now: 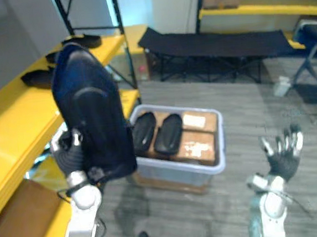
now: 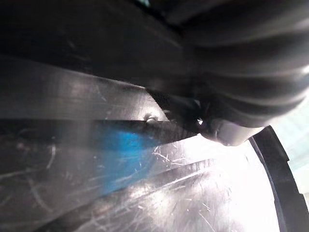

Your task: Walk over and take plastic housings, then place them on the shelf

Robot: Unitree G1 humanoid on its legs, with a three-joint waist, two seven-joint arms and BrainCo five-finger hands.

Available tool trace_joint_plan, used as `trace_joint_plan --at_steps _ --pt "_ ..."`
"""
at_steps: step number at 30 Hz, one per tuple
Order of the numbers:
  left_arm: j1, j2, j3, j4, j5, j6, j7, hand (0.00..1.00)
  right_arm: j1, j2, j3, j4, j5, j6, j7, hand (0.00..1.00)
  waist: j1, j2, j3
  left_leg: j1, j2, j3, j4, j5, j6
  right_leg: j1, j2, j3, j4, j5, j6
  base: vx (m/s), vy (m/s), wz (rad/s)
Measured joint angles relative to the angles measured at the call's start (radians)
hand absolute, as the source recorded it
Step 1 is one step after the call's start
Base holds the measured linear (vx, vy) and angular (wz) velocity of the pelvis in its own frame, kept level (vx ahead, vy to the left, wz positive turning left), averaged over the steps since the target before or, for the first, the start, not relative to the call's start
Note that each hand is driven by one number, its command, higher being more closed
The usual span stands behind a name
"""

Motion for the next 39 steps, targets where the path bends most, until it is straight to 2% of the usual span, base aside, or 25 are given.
trace_joint_plan --at_steps 3,9,16,22,24,26,28,30,36,39 --pt "0.027 -0.006 0.004 -0.032 -0.009 -0.055 -0.035 1.00 0.013 0.017 -0.005 0.072 -0.031 0.001 -0.020 0.00 -0.001 0.007 -0.004 -0.005 0.000 0.000 0.000 -0.003 -0.004 -0.005 0.000 0.000 0.000 -0.001 0.002 0.05 -0.015 0.00" --pt "0.056 -0.009 0.003 -0.090 -0.050 -0.098 -0.079 1.00 0.012 0.041 0.010 0.071 -0.105 -0.003 -0.045 0.00 0.002 0.008 -0.005 -0.014 -0.001 -0.003 0.000 -0.004 -0.005 -0.011 0.000 -0.002 0.001 0.000 0.000 0.04 -0.008 0.02" --pt "0.056 -0.025 0.002 -0.122 -0.085 -0.100 -0.088 1.00 -0.001 0.040 0.047 0.065 -0.123 -0.002 -0.068 0.00 0.009 -0.002 0.001 -0.013 0.000 -0.003 0.000 -0.006 -0.005 -0.011 0.001 -0.002 0.003 -0.002 0.002 0.00 0.000 0.00" --pt "0.056 -0.025 0.005 -0.122 -0.086 -0.100 -0.088 1.00 -0.003 0.040 0.049 0.034 -0.122 0.018 -0.065 0.00 0.020 -0.015 0.020 -0.015 0.000 -0.004 0.001 -0.008 -0.002 -0.014 0.000 -0.001 0.006 -0.004 0.005 0.00 0.000 0.00" --pt "0.047 -0.023 0.010 -0.124 -0.085 -0.107 -0.075 1.00 -0.038 0.037 0.049 0.032 -0.122 0.018 -0.065 0.00 0.022 -0.022 0.072 -0.042 0.003 -0.011 0.018 -0.006 -0.003 -0.054 -0.005 0.001 0.065 -0.026 0.002 -0.03 0.000 0.08" --pt "0.014 -0.017 0.014 -0.123 -0.080 -0.120 -0.058 1.00 -0.077 0.029 0.049 0.027 -0.122 0.017 -0.068 0.00 0.023 -0.031 0.129 -0.114 0.015 -0.025 0.100 -0.025 0.002 -0.116 -0.010 0.003 0.141 -0.048 -0.005 -0.08 -0.022 0.18" --pt "-0.070 0.019 0.021 -0.103 -0.073 -0.144 -0.010 1.00 -0.153 0.007 0.050 0.022 -0.121 0.016 -0.090 0.00 0.029 -0.038 0.252 -0.226 0.035 -0.063 0.267 -0.078 -0.001 -0.199 -0.022 0.003 0.280 -0.097 -0.013 -0.17 -0.034 0.24" --pt "-0.097 0.042 0.038 -0.078 -0.074 -0.144 0.019 1.00 -0.185 0.002 0.054 0.022 -0.122 0.016 -0.112 0.00 0.036 -0.037 0.310 -0.257 0.042 -0.072 0.341 -0.109 0.001 -0.225 -0.032 0.009 0.352 -0.129 -0.012 -0.17 -0.016 0.08" --pt "-0.099 0.055 0.060 -0.067 -0.063 -0.173 0.058 1.00 -0.179 -0.010 0.083 0.022 -0.123 -0.008 -0.143 0.00 0.049 -0.033 0.326 -0.302 0.064 -0.092 0.415 -0.150 0.000 -0.238 -0.018 0.007 0.376 -0.152 -0.013 -0.02 -0.010 0.01" --pt "-0.108 0.058 0.062 -0.065 -0.013 -0.178 0.094 1.00 -0.175 -0.025 0.081 0.011 -0.125 -0.012 -0.127 0.00 0.049 -0.033 0.326 -0.306 0.060 -0.092 0.413 -0.155 0.001 -0.240 -0.020 0.009 0.376 -0.157 -0.012 0.01 0.003 0.01"
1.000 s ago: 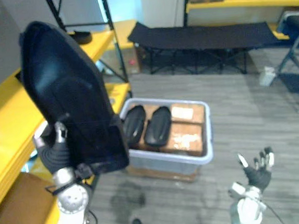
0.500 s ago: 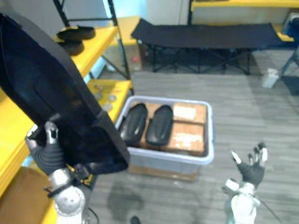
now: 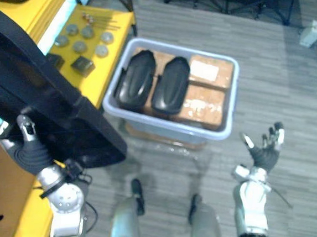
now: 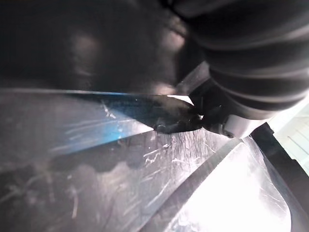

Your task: Walk over and take plastic housings, then place them on the shelf

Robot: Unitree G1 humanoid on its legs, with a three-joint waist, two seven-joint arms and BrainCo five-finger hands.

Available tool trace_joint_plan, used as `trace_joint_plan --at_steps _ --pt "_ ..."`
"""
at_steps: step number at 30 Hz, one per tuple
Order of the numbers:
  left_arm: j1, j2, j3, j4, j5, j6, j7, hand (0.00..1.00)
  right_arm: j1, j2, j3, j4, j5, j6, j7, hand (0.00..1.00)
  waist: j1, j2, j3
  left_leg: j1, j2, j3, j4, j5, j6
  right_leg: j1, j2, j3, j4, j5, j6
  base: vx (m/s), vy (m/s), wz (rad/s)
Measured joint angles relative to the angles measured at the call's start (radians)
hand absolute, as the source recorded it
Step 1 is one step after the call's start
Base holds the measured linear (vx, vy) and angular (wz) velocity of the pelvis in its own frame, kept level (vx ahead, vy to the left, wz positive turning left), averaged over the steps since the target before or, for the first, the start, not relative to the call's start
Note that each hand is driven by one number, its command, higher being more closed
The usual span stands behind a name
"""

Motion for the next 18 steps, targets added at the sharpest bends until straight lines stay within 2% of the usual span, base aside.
trace_joint_plan --at_steps 6,8,10,14,18 --pt "0.013 0.001 0.068 -0.022 0.065 0.016 0.083 1.00 -0.046 -0.043 0.018 -0.063 0.000 -0.024 0.132 0.00 0.006 0.007 -0.001 0.037 -0.045 -0.030 -0.072 0.033 -0.011 0.031 -0.033 -0.042 0.006 -0.023 0.004 0.04 -0.012 0.23" --pt "0.047 -0.002 0.117 -0.060 0.085 0.045 0.107 1.00 -0.078 -0.057 0.064 -0.064 0.000 -0.024 0.162 0.00 0.033 0.014 -0.005 0.050 -0.056 -0.072 -0.091 0.048 -0.014 0.073 -0.032 -0.094 -0.009 -0.026 0.005 0.09 -0.039 0.59" --pt "0.093 -0.003 0.194 -0.112 0.095 0.060 0.122 1.00 -0.115 -0.065 0.123 -0.063 0.000 -0.023 0.189 0.00 0.064 0.017 -0.006 0.063 -0.067 -0.112 -0.109 0.055 -0.022 0.108 -0.033 -0.136 -0.015 -0.039 0.004 0.10 -0.038 0.62" --pt "0.225 -0.015 0.394 -0.143 0.093 0.062 0.140 1.00 -0.239 -0.064 0.246 -0.013 -0.033 -0.011 0.209 0.00 0.156 0.045 -0.025 0.089 -0.109 -0.198 -0.122 0.056 -0.027 0.213 -0.041 -0.231 -0.035 -0.071 0.012 0.12 -0.034 0.73" --pt "0.354 -0.087 0.543 -0.143 0.046 0.029 0.127 1.00 -0.316 -0.047 0.335 0.058 -0.110 0.062 0.213 0.00 0.242 0.058 -0.066 0.099 -0.153 -0.275 -0.117 0.039 -0.027 0.296 -0.047 -0.310 -0.083 -0.091 0.017 0.10 -0.011 0.66"
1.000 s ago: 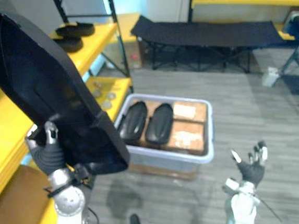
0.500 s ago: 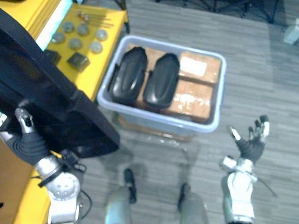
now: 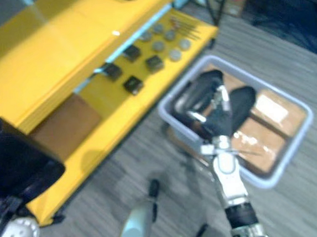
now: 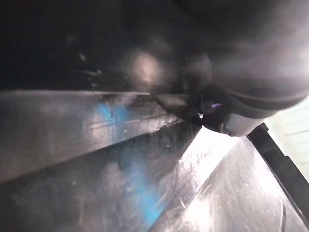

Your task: Walk over and take plastic housings, then place them on the shelf

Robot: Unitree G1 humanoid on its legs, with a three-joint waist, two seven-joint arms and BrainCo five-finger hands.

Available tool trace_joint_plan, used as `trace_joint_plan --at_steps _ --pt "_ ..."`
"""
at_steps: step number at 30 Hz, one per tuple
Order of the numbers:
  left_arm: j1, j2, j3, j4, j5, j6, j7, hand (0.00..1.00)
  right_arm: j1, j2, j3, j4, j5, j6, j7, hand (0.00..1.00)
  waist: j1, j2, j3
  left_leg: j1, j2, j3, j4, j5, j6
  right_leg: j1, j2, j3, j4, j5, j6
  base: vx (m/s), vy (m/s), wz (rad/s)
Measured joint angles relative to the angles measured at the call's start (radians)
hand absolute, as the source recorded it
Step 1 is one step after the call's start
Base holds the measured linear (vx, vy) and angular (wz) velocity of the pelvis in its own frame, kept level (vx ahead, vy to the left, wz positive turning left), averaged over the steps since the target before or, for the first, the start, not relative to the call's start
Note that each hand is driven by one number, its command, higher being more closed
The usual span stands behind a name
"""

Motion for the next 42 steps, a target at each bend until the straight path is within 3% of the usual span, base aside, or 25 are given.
trace_joint_plan --at_steps 3,5,11,17,19,21,24,27,30,31,32,34,36,38,40,42 --pt "0.058 -0.040 0.058 0.000 -0.051 -0.030 -0.027 1.00 0.004 0.017 0.031 0.016 -0.029 0.046 -0.001 0.00 0.027 -0.003 -0.021 0.000 -0.021 -0.026 0.017 -0.015 0.001 0.043 0.005 -0.025 -0.032 0.001 0.002 0.08 0.023 0.43" --pt "0.089 -0.058 0.092 -0.013 -0.114 -0.051 -0.057 1.00 0.020 0.029 0.044 0.025 -0.038 0.078 0.000 0.00 0.045 -0.022 -0.042 0.000 -0.033 -0.039 0.035 -0.033 0.004 0.075 0.013 -0.038 -0.067 0.009 0.013 0.06 0.012 0.22" --pt "0.096 -0.085 0.125 -0.061 -0.150 -0.068 -0.117 1.00 0.103 0.031 0.047 0.026 -0.038 0.079 0.028 0.00 0.053 -0.073 -0.085 -0.004 -0.036 -0.044 0.049 -0.057 0.004 0.104 0.035 -0.049 -0.130 0.026 0.006 0.01 0.004 0.02" --pt "0.104 -0.101 0.131 -0.061 -0.157 -0.057 -0.115 1.00 0.113 0.018 0.055 0.031 -0.037 0.078 0.098 0.00 0.062 -0.085 -0.110 -0.011 -0.037 -0.054 0.050 -0.056 0.004 0.117 0.050 -0.062 -0.160 0.033 0.004 0.00 -0.007 0.09" --pt "0.111 -0.130 0.130 -0.061 -0.159 -0.059 -0.121 1.00 0.119 0.006 0.064 0.043 -0.037 0.078 0.112 0.00 0.061 -0.082 -0.121 -0.022 -0.063 -0.090 0.066 -0.054 0.007 0.159 0.060 -0.123 -0.177 0.050 0.018 0.03 -0.006 0.72" --pt "0.117 -0.129 0.130 -0.061 -0.197 -0.069 -0.153 1.00 0.146 0.001 0.060 0.044 -0.037 0.078 0.104 0.00 0.061 -0.085 -0.139 -0.041 -0.077 -0.103 0.067 -0.059 0.020 0.196 0.072 -0.208 -0.179 0.075 0.012 0.03 0.021 1.04" --pt "0.116 -0.122 0.127 -0.061 -0.227 -0.083 -0.226 1.00 0.169 0.000 0.052 0.045 -0.041 0.078 0.062 0.00 0.061 -0.097 -0.155 -0.033 -0.075 -0.049 0.006 -0.033 0.048 0.219 0.063 -0.249 -0.149 0.096 -0.016 0.06 0.073 1.15" --pt "0.117 -0.117 0.128 -0.063 -0.230 -0.096 -0.244 1.00 0.163 0.000 0.046 0.050 -0.058 0.078 0.051 0.00 0.065 -0.095 -0.157 -0.013 -0.075 -0.031 -0.024 -0.002 0.065 0.220 0.038 -0.242 -0.077 0.112 -0.023 0.07 0.083 0.57" --pt "0.106 -0.103 0.110 -0.067 -0.235 -0.105 -0.271 1.00 0.169 0.001 0.038 0.062 -0.065 0.077 0.040 0.00 0.058 -0.092 -0.156 0.019 -0.090 -0.050 -0.025 0.002 0.069 0.212 0.007 -0.164 0.022 0.128 -0.040 0.05 0.056 0.28" --pt "0.093 -0.080 0.091 -0.067 -0.235 -0.105 -0.292 1.00 0.185 0.001 0.023 0.061 -0.070 0.074 0.034 0.00 0.045 -0.090 -0.157 0.023 -0.094 -0.072 -0.030 0.004 0.072 0.200 0.009 -0.118 0.058 0.130 -0.050 0.00 -0.014 0.49" --pt "0.078 -0.053 0.070 -0.067 -0.235 -0.105 -0.311 1.00 0.200 0.001 0.006 0.061 -0.075 0.073 0.024 0.00 0.029 -0.081 -0.151 0.025 -0.095 -0.095 -0.038 0.009 0.076 0.188 0.028 -0.065 0.069 0.094 -0.054 -0.01 -0.021 0.50" --pt "0.057 -0.026 0.042 -0.067 -0.235 -0.104 -0.344 1.00 0.223 -0.004 -0.005 0.060 -0.076 0.071 0.017 0.00 0.015 -0.077 -0.148 0.036 -0.097 -0.108 -0.054 0.030 0.077 0.171 0.065 -0.024 0.022 0.044 -0.065 -0.06 -0.079 0.27" --pt "0.051 -0.022 0.032 -0.067 -0.236 -0.102 -0.376 1.00 0.231 -0.015 -0.008 0.058 -0.084 0.054 -0.006 0.00 0.004 -0.077 -0.149 0.033 -0.103 -0.096 -0.053 0.046 0.064 0.180 0.080 -0.022 -0.018 0.031 -0.067 -0.07 -0.087 0.00" --pt "0.048 0.002 0.010 -0.067 -0.248 -0.103 -0.401 1.00 0.228 -0.040 -0.027 0.044 -0.105 0.032 -0.041 0.00 0.003 -0.045 -0.130 0.008 -0.074 -0.068 -0.050 0.047 0.061 0.163 0.105 0.002 -0.050 0.010 -0.048 -0.14 -0.078 -0.30" --pt "0.044 0.015 -0.027 -0.067 -0.275 -0.104 -0.418 1.00 0.197 -0.062 -0.047 0.041 -0.120 0.026 -0.071 0.00 0.003 -0.032 -0.112 -0.038 -0.056 -0.031 -0.047 0.051 0.067 0.121 0.109 0.007 -0.066 -0.032 -0.027 -0.19 -0.089 -0.32" --pt "0.011 0.019 -0.097 -0.064 -0.271 -0.108 -0.408 1.00 0.122 -0.077 -0.091 0.042 -0.128 0.027 -0.098 0.00 -0.015 -0.004 -0.052 -0.059 -0.017 0.009 -0.077 0.052 0.068 0.071 0.116 0.029 -0.073 -0.054 -0.028 -0.24 -0.009 -0.24"
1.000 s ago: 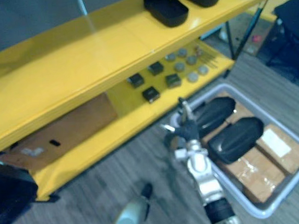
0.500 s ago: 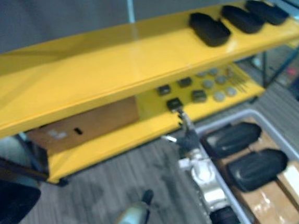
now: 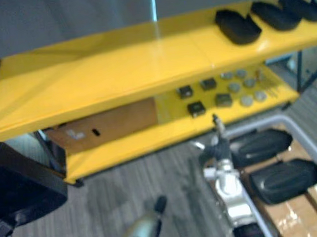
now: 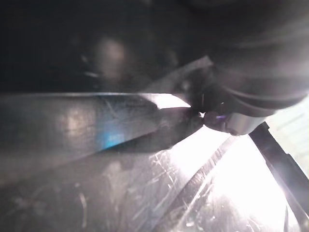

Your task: Walk over and take plastic housings, then place them on the shelf

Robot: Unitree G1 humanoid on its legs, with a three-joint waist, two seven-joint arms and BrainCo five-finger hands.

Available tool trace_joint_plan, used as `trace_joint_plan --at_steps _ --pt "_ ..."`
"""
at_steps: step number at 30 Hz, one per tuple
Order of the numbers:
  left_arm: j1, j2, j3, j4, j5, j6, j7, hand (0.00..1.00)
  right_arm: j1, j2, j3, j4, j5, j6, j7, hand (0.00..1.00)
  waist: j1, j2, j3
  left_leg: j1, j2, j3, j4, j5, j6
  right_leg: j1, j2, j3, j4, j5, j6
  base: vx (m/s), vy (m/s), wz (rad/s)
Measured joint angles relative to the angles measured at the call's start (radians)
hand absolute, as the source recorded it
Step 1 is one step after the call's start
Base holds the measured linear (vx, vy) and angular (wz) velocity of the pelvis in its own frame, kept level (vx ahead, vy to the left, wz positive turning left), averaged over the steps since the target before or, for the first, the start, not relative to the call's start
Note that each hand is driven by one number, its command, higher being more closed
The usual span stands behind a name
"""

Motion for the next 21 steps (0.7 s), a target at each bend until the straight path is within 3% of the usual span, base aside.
trace_joint_plan --at_steps 1,2,5,9,11,15,16,17,18,19,20,21 --pt "-0.007 0.006 -0.011 0.001 0.000 -0.001 0.002 1.00 -0.014 0.001 -0.008 0.000 -0.005 0.000 -0.008 0.00 -0.011 -0.002 0.010 -0.009 0.008 0.008 -0.002 -0.004 0.000 -0.013 -0.001 0.001 0.002 -0.004 -0.009 -0.19 0.093 -0.21" --pt "-0.027 0.027 -0.019 0.001 0.007 -0.003 0.013 1.00 -0.033 0.001 -0.027 -0.001 -0.017 -0.001 -0.011 0.00 -0.024 -0.012 0.031 -0.047 0.017 0.036 0.098 -0.020 0.029 -0.046 -0.009 0.014 0.028 -0.012 -0.021 -0.12 0.078 -0.25" --pt "-0.068 0.054 -0.035 0.019 0.007 0.002 0.047 1.00 -0.034 0.001 -0.070 -0.004 -0.017 -0.001 -0.011 0.00 -0.042 -0.037 0.061 -0.050 0.011 0.060 0.125 -0.013 0.002 -0.090 -0.046 0.052 0.109 -0.032 -0.005 -0.03 0.075 -0.17" --pt "-0.086 0.058 -0.047 0.028 0.007 0.006 0.072 1.00 -0.034 0.001 -0.104 -0.014 -0.018 -0.013 -0.004 0.00 -0.062 -0.025 0.098 -0.053 -0.004 0.082 0.161 -0.038 0.008 -0.100 -0.069 0.079 0.140 -0.032 0.002 0.02 0.094 -0.11" --pt "-0.086 0.058 -0.047 0.028 0.007 0.007 0.080 1.00 -0.029 0.001 -0.104 -0.041 -0.026 -0.022 0.012 0.00 -0.062 -0.022 0.104 -0.066 -0.009 0.092 0.194 -0.066 0.009 -0.102 -0.082 0.080 0.152 -0.052 0.017 0.00 0.092 -0.06" --pt "-0.051 0.057 -0.037 0.029 0.006 0.011 0.072 1.00 -0.020 0.003 -0.106 -0.054 -0.023 -0.029 0.037 0.00 -0.055 -0.024 0.117 -0.071 -0.024 0.096 0.245 -0.100 0.014 -0.072 -0.092 0.072 0.144 -0.076 0.013 0.02 0.077 0.10" --pt "-0.029 0.055 -0.011 0.028 0.006 0.011 0.058 1.00 -0.007 0.010 -0.113 -0.059 -0.019 -0.037 0.042 0.00 -0.055 -0.042 0.124 -0.090 -0.034 0.105 0.318 -0.141 0.044 -0.051 -0.105 0.046 0.133 -0.079 0.014 0.14 0.131 0.24" --pt "-0.011 0.055 0.012 0.028 0.006 0.010 0.044 1.00 0.023 0.024 -0.132 -0.071 -0.015 -0.041 0.041 0.00 -0.049 -0.050 0.128 -0.102 -0.043 0.129 0.458 -0.242 0.070 -0.034 -0.110 0.036 0.187 -0.073 0.024 0.20 0.137 0.26" --pt "0.007 0.047 0.021 0.029 0.007 0.008 0.041 1.00 0.038 0.023 -0.133 -0.082 -0.015 -0.042 0.038 0.00 -0.043 -0.038 0.124 -0.098 -0.038 0.131 0.476 -0.307 0.074 -0.061 -0.117 0.038 0.274 -0.069 0.004 0.20 0.135 0.42" --pt "0.011 0.048 0.027 0.032 0.014 0.011 0.038 1.00 0.057 0.035 -0.144 -0.086 -0.015 -0.045 0.033 0.00 -0.047 -0.045 0.133 -0.106 -0.045 0.110 0.524 -0.339 0.080 -0.147 -0.165 0.088 0.484 -0.027 -0.074 0.20 0.114 0.62" --pt "0.019 0.049 0.032 0.033 0.030 0.011 0.038 1.00 0.060 0.049 -0.150 -0.082 -0.015 -0.044 0.032 0.00 -0.054 -0.046 0.133 -0.095 -0.053 0.084 0.546 -0.366 0.086 -0.213 -0.172 0.146 0.632 0.091 -0.149 0.18 0.120 0.70" --pt "0.023 0.054 0.039 0.032 0.041 0.011 0.040 1.00 0.059 0.053 -0.150 -0.083 -0.018 -0.045 0.031 0.00 -0.059 -0.046 0.132 -0.083 -0.055 0.068 0.546 -0.375 0.092 -0.231 -0.166 0.174 0.675 0.143 -0.139 0.21 0.068 0.67"
